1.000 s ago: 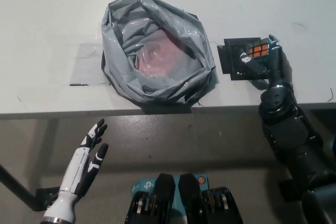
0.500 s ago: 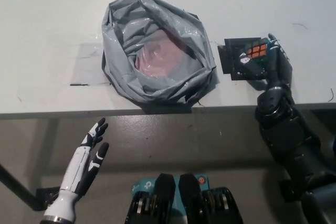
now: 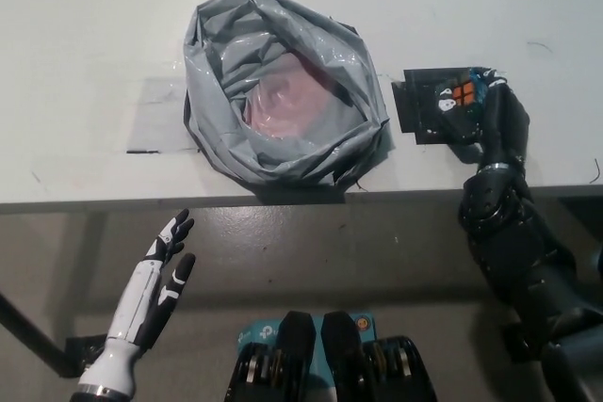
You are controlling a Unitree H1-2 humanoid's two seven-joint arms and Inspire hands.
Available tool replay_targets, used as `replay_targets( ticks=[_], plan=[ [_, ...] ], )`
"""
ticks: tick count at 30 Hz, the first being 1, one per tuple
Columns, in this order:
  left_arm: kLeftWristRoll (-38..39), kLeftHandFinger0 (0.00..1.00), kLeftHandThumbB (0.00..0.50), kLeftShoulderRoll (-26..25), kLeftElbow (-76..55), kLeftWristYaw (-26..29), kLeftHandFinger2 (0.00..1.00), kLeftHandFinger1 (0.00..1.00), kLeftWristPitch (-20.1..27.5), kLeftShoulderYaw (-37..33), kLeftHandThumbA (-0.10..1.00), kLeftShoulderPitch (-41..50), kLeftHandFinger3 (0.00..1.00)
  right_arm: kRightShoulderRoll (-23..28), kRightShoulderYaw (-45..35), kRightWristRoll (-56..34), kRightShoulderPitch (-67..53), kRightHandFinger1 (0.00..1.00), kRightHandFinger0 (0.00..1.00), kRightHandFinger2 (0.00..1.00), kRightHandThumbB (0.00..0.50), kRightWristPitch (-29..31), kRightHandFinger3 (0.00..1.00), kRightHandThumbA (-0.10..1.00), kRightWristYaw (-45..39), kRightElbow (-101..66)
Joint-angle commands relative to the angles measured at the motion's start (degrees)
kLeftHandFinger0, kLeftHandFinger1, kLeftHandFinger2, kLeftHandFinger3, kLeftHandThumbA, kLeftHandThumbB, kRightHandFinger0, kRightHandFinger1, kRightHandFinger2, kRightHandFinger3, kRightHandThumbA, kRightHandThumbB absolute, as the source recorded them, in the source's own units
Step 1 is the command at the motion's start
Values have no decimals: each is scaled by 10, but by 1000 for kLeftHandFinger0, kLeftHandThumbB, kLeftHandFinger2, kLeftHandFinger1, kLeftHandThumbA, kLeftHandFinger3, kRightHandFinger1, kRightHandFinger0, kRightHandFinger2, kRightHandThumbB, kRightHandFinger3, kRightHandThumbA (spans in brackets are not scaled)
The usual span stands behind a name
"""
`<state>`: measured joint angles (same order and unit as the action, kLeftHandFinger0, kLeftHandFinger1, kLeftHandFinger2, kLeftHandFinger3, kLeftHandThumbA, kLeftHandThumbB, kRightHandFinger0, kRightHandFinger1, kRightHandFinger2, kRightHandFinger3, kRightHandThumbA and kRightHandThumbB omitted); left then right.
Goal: Use the right hand to pick up a rubix's cube and place it into a plastic bag and lift the bag
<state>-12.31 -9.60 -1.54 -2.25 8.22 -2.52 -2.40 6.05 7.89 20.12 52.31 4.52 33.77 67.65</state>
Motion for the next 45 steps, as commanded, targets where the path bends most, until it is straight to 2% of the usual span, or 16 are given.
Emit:
replay_targets(
  ticks=[1, 4, 6, 10, 13, 15, 18, 20, 24, 28, 29, 32, 34, 36, 41, 45],
  plan=[
    [3, 1000, 74, -9, -13, -1, 1000, 1000, 24, 1, 1000, -8, 1000, 3, -1, -3, 10, 338, 0, 736, 246, 42, 646, -100, 32, 16],
    [4, 1000, 80, -9, -12, -2, 1000, 1000, 21, 1, 1000, -12, 1000, 3, -2, -3, 15, 250, 0, 654, 211, 51, 592, -100, 48, 18],
    [5, 1000, 79, -9, -12, -3, 1000, 1000, 21, 1, 1000, -12, 1000, 2, -9, -9, 15, 237, 0, 643, 186, 59, 563, -100, 52, 12],
    [2, 1000, 79, -9, -11, -1, 1000, 1000, 25, 0, 1000, -13, 1000, -5, -35, -25, 15, 217, 0, 609, 233, 74, 539, -100, 78, -21],
    [2, 1000, 79, -9, -8, 0, 1000, 1000, 26, 0, 1000, -14, 1000, -13, -71, -63, 17, 183, 0, 604, 198, 90, 523, -100, 58, -63],
    [3, 1000, 76, -9, -8, 0, 1000, 1000, 26, 1, 1000, -13, 1000, -19, -95, -91, 15, 181, 0, 666, 180, 97, 602, -100, 32, -104],
    [0, 1000, 73, -9, -9, 1, 1000, 1000, 27, 0, 1000, -13, 1000, -25, -123, -133, 10, 232, 0, 744, 156, 107, 789, -100, -18, -182],
    [2, 1000, 83, -8, -10, 0, 1000, 1000, 25, 0, 1000, -12, 1000, -35, -150, -191, 10, 253, 0, 755, 140, 85, 845, -100, -68, -263],
    [0, 1000, 86, -9, -9, 0, 1000, 1000, 27, 0, 1000, -12, 1000, -50, -183, -264, 20, 329, 15, 769, 142, 66, 771, -100, -110, -319],
    [-1, 1000, 86, -10, -10, 0, 1000, 1000, 26, -1, 1000, -11, 1000, -64, -219, -336, 32, 423, 0, 859, 139, 36, 877, -100, -144, -359],
    [0, 1000, 87, -9, -10, 0, 1000, 1000, 26, -1, 1000, -11, 1000, -71, -236, -367, 38, 373, 0, 828, 138, 17, 861, -100, -151, -375],
    [1, 1000, 88, -10, -12, -2, 1000, 1000, 24, 0, 1000, -9, 1000, -87, -266, -427, 52, 304, 0, 912, 124, -25, 981, -100, -160, -402],
    [5, 1000, 79, -9, -12, -2, 1000, 1000, 26, 0, 1000, -5, 1000, -93, -264, -426, 57, 245, 0, 884, 142, -29, 984, -100, -166, -408],
    [3, 1000, 84, -8, -13, -1, 1000, 1000, 23, 0, 1000, -5, 1000, -99, -257, -421, 68, 265, 0, 865, 149, -25, 942, -100, -175, -403],
    [1, 1000, 82, -8, -13, -3, 1000, 1000, 24, -3, 1000, -5, 1000, -116, -216, -376, 87, 341, 0, 965, 122, -35, 977, -100, -185, -403],
    [2, 1000, 93, -7, -16, -4, 1000, 1000, 17, -4, 1000, -5, 1000, -124, -170, -317, 108, 380, 0, 879, 114, -9, 830, -100, -191, -363]
  ],
)
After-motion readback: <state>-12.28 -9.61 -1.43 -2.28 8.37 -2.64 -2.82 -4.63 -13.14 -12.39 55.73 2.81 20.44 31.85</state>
